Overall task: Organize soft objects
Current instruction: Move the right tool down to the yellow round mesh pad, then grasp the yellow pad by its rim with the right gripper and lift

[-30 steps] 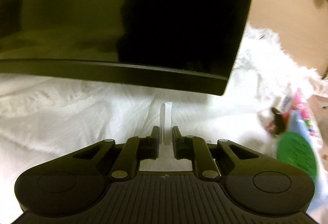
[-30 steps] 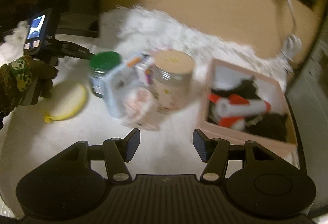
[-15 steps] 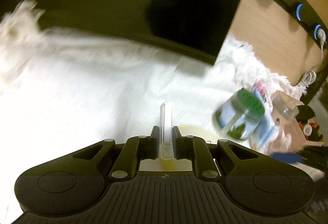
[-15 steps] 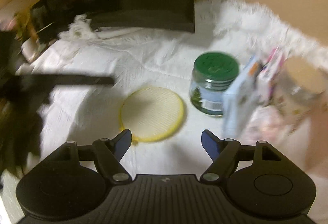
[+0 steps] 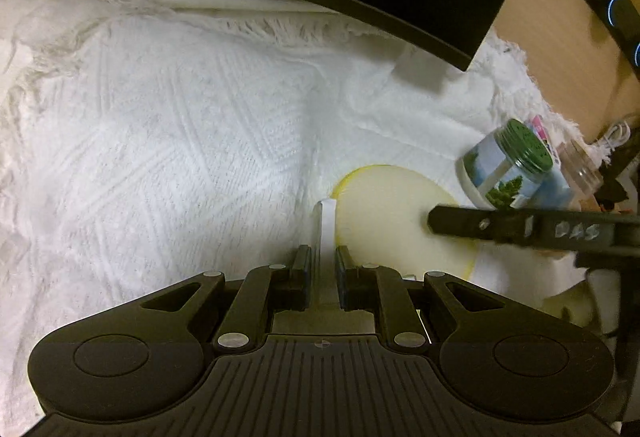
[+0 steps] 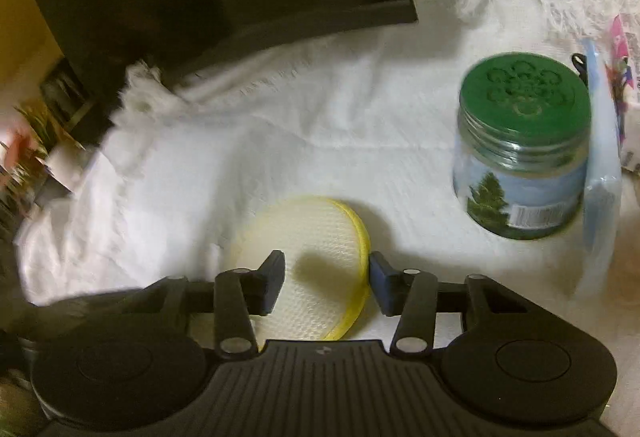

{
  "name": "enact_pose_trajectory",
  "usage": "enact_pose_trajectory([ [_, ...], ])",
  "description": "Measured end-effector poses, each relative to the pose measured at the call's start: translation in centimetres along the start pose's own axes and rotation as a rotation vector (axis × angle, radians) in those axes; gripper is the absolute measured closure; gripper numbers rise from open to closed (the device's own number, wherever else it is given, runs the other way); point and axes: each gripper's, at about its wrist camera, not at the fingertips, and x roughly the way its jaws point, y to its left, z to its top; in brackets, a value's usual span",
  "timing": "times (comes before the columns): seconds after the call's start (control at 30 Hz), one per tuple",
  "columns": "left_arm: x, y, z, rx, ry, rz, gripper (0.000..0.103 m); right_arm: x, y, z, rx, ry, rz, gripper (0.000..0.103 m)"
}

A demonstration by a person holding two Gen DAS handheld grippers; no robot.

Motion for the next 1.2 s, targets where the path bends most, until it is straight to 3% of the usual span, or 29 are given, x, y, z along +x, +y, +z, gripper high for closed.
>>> enact_pose_trajectory([
  [0.1,0.2,0.2,0.1,-0.009,-0.003,-0.004,0.088,-1.4,0.0,0.8,0.018,-0.043,0.122,0.060],
  [0.2,0.2,0.5,-0.1,-0.022,-0.003,-0.017,0.088,-1.3,-0.3,1.6,0.045,-0.027,0.219,0.060],
  [0.27,0.2,0.8,-0.2,-0.035,-0.005,-0.029,0.088,0.4,-0.2,1.8,0.039,0.024,0.166,0.060],
  [0.37,0.2,1.2,-0.3,-0.059,-0.006,-0.039,0.088,2.8,-0.3,1.6,0.029,0.114,0.100,0.076],
  [0.43,-0.1,0.9,-0.2,-0.062,-0.012,-0.032,0.088,2.3,-0.5,1.7,0.047,0.104,0.117,0.082],
  [0.57,-1.3,0.2,1.7,-0.048,-0.070,-0.040,0.088,-1.1,0.2,3.5,-0.005,0.027,0.088,0.089],
  [0.8,-1.7,-3.3,9.5,0.026,-0.209,-0.057,0.088,-9.2,-1.2,8.9,-0.034,-0.126,-0.002,0.089],
  [0.97,-0.9,-8.1,12.3,0.050,-0.246,-0.144,0.088,-16.6,-3.8,10.7,-0.032,-0.258,-0.101,0.089],
  [1.2,1.3,-17.8,12.1,0.145,-0.203,-0.324,0.088,-25.2,-8.4,10.0,-0.027,-0.384,-0.260,0.089],
])
